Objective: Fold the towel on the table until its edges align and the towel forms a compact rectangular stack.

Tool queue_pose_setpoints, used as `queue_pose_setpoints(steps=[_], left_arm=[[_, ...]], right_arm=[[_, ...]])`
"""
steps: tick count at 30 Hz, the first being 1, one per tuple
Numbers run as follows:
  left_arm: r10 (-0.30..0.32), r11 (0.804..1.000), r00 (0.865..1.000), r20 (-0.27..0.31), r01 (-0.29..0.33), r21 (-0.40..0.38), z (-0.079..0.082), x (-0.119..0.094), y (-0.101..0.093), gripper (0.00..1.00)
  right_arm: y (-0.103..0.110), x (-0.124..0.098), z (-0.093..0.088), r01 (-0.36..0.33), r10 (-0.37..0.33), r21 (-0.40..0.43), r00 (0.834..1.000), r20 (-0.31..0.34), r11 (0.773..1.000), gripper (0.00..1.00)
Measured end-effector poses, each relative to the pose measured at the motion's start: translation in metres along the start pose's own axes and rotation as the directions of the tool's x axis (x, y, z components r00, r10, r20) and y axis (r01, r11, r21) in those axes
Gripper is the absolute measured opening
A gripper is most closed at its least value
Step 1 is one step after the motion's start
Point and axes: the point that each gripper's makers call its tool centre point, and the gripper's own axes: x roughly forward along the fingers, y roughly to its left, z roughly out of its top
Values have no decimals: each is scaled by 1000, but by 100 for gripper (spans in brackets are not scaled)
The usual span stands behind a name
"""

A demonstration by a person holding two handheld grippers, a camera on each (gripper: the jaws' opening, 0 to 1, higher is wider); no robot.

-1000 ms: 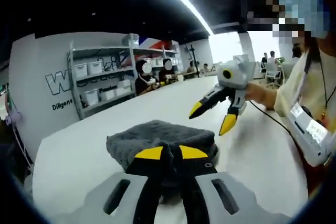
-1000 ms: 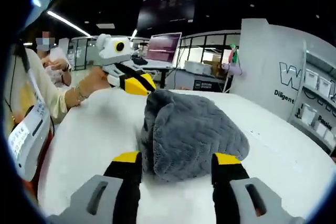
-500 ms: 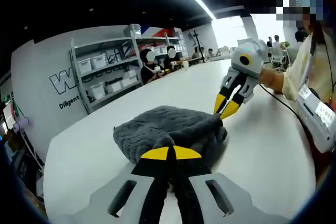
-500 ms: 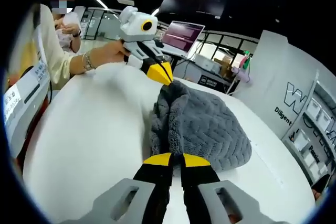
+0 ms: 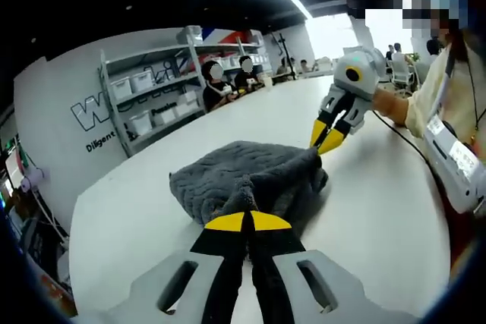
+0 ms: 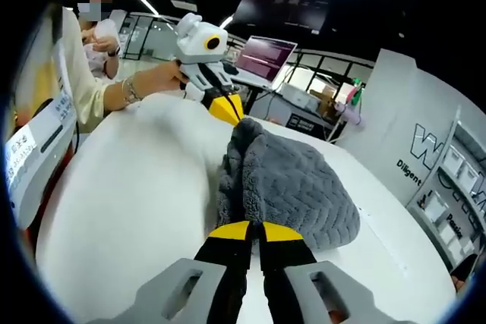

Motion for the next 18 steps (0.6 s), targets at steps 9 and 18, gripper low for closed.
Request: queue_pose_setpoints(steps=[9, 18], left_arm=[[-99, 995, 992, 83, 98, 10, 14, -12, -14, 0], [-14, 998, 999, 46, 11, 67, 13, 6, -16, 11]], right_arm=[[0, -3, 1, -7, 7, -7, 1000, 3, 1000, 0], [3, -3, 1, -9, 9, -19, 1000, -3, 1000, 0]])
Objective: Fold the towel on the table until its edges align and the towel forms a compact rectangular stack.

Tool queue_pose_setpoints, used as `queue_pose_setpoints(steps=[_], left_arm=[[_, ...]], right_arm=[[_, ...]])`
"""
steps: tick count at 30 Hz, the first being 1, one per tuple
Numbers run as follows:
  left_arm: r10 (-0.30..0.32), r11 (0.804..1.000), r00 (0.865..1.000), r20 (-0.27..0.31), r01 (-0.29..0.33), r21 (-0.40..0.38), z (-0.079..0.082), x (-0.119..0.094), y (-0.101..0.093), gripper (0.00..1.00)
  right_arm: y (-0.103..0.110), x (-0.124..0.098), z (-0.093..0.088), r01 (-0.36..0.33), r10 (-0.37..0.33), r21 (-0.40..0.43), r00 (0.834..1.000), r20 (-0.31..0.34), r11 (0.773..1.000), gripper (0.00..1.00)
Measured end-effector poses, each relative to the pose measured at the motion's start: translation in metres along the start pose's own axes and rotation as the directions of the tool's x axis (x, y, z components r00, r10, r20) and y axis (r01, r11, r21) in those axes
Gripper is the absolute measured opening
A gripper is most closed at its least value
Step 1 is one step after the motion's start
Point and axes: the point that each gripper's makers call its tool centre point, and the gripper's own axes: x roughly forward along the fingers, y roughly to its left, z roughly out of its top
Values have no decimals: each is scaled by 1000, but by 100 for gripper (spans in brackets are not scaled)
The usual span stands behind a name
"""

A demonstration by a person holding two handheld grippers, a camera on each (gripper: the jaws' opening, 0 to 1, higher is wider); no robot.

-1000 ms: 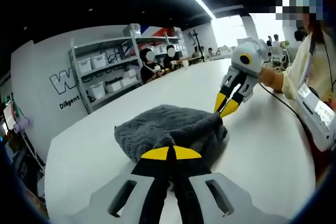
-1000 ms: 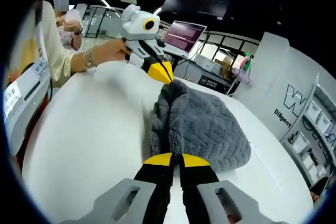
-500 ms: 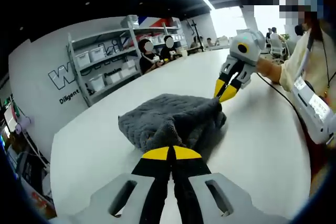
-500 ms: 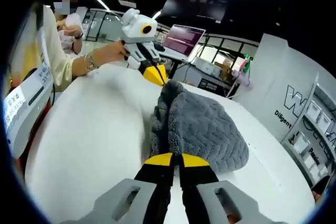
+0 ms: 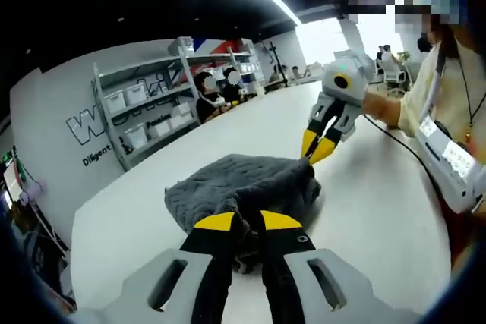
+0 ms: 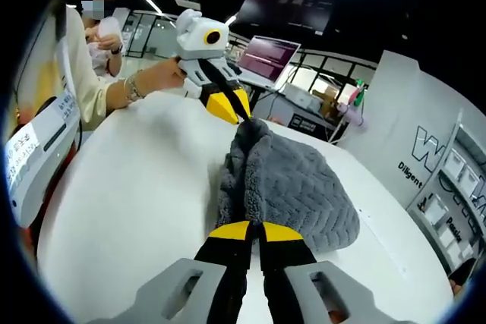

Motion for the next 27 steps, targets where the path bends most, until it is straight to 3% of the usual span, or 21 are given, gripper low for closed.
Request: queue_pose_setpoints(steps=[6, 10, 14, 21, 27], left_arm=[[54, 999, 998, 20, -54, 5, 5, -1, 7, 17], [122, 992, 993, -6, -122, 29, 0, -2, 17, 17], [142, 990, 990, -15, -142, 27, -1, -2, 20, 15], [170, 984, 985, 22, -171, 56, 8, -8, 24, 14], [153, 987, 988, -31, -151, 49, -6, -1, 22, 10]], right_arm=[[1, 0, 0, -3, 3, -2, 1000, -2, 1000, 0], [2, 0, 1, -5, 5, -5, 1000, -1, 1000, 0], [2, 0, 1, -6, 6, -6, 1000, -2, 1000, 0], [2, 1, -1, -9, 9, -1, 1000, -10, 1000, 0], [2, 1, -1, -8, 8, -2, 1000, -14, 1000, 0]])
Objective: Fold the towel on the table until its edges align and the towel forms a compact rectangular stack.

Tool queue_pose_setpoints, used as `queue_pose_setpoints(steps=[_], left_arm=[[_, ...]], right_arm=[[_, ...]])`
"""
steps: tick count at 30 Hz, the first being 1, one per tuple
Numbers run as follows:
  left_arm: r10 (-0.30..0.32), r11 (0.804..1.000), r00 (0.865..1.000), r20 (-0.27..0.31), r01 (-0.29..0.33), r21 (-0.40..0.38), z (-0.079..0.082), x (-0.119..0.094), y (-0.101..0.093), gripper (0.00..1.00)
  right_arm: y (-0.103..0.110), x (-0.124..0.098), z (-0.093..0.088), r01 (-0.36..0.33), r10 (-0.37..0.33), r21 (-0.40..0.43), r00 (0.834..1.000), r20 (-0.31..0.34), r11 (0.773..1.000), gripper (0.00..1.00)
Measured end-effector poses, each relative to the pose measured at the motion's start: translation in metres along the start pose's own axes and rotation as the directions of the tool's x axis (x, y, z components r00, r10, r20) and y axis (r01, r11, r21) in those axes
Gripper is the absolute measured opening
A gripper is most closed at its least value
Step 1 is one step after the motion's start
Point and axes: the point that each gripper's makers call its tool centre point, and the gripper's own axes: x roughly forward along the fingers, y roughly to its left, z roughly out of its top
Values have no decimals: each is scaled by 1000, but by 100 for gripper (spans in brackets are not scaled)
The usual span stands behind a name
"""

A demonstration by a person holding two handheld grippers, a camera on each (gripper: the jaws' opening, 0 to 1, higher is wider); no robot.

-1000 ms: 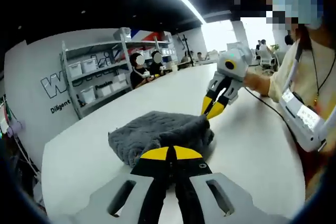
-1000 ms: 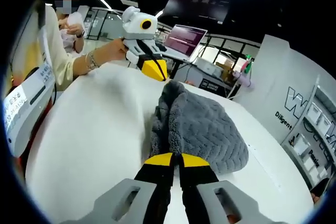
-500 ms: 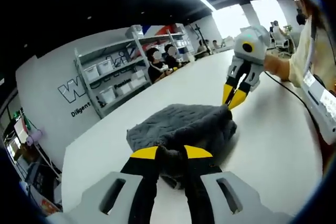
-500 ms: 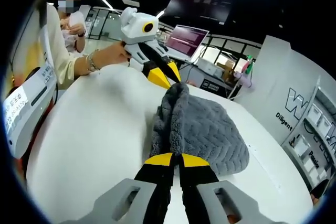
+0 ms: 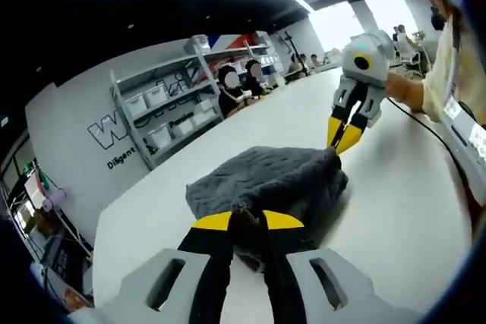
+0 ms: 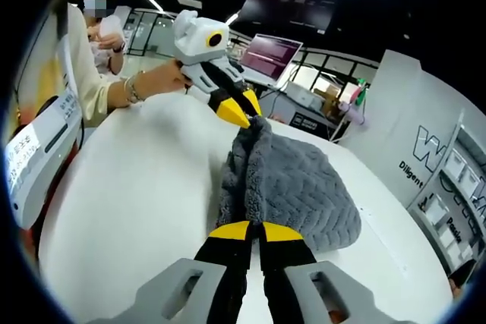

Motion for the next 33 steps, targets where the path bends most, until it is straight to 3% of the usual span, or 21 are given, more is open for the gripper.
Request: queue_pose_setpoints(steps=[2, 5, 11, 16, 19, 25, 30, 33], left_arm=[[10, 1000, 1000, -7, -10, 19, -1, -3, 2, 4], [-1, 999, 1000, -29, 3, 54, -4, -10, 4, 2], [-53, 968, 994, -92, 74, 239, -17, -15, 3, 2], [-74, 956, 985, -154, 114, 271, -34, -8, 0, 2], [-95, 949, 967, -235, 160, 272, -55, 1, -8, 2], [-117, 945, 949, -292, 196, 261, -71, 14, -21, 2], [-89, 940, 953, -290, 176, 291, -68, 12, -17, 3], [-91, 944, 955, -281, 172, 281, -65, 6, -13, 4]], right_arm=[[0, 0, -1, -1, 1, 5, 1000, -3, 1000, 0], [-1, 0, -2, 0, 0, 12, 1000, -3, 1000, 0], [0, -2, 2, -8, 8, 6, 1000, 12, 1000, 0], [12, 4, -3, -45, 44, -28, 999, -10, 999, 0], [20, 7, -8, -79, 78, -32, 997, -28, 996, 0], [26, 12, -17, -112, 112, -1, 993, -49, 994, 1], [29, 4, -10, -168, 168, 104, 986, 5, 980, 13], [13, -4, 5, -143, 128, 160, 987, 98, 977, 20]])
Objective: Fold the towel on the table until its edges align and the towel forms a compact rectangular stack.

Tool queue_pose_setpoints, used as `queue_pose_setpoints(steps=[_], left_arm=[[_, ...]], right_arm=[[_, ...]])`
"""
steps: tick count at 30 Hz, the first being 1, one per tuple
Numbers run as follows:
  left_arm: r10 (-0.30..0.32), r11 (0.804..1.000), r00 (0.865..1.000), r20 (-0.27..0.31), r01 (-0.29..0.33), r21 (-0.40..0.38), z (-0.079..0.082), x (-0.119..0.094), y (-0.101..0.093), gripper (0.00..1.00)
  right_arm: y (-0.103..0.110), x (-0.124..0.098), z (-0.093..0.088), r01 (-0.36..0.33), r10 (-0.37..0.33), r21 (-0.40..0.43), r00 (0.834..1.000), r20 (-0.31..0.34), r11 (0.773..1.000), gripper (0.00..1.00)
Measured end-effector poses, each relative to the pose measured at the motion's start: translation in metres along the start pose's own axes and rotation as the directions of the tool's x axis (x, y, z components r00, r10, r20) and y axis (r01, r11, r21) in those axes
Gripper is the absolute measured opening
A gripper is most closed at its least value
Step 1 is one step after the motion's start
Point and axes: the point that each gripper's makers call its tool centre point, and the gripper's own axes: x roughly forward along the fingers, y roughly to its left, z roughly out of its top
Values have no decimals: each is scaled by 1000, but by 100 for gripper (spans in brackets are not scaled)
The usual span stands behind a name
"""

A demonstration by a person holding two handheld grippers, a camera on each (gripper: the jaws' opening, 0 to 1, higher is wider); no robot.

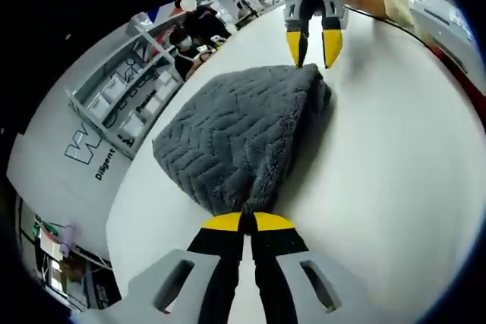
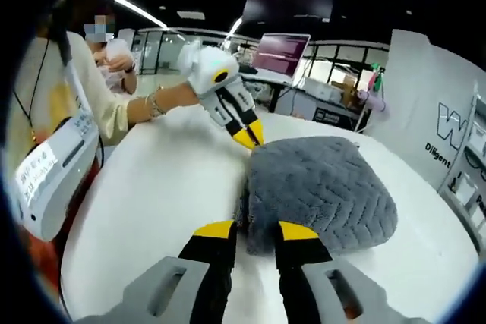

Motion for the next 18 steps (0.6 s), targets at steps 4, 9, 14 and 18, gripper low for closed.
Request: queue_pose_setpoints(steps=[4, 9, 14, 18], left_arm=[[-35, 999, 997, 69, 37, -38, 9, -11, 0, 7], [-97, 979, 925, 366, 156, -134, 53, -44, 5, 15], [-111, 920, 804, 585, 305, -245, 82, -56, 26, 30], [-113, 906, 849, 517, 301, -297, 63, -14, 47, 45]], right_arm=[[-24, -6, 17, 62, -72, 94, 992, 101, 994, 34], [-48, -1, 8, 101, -107, 79, 991, 75, 992, 58], [-66, 0, 22, 92, -114, 131, 979, 168, 987, 71], [-69, 12, 18, 88, -110, 129, 979, 171, 988, 77]])
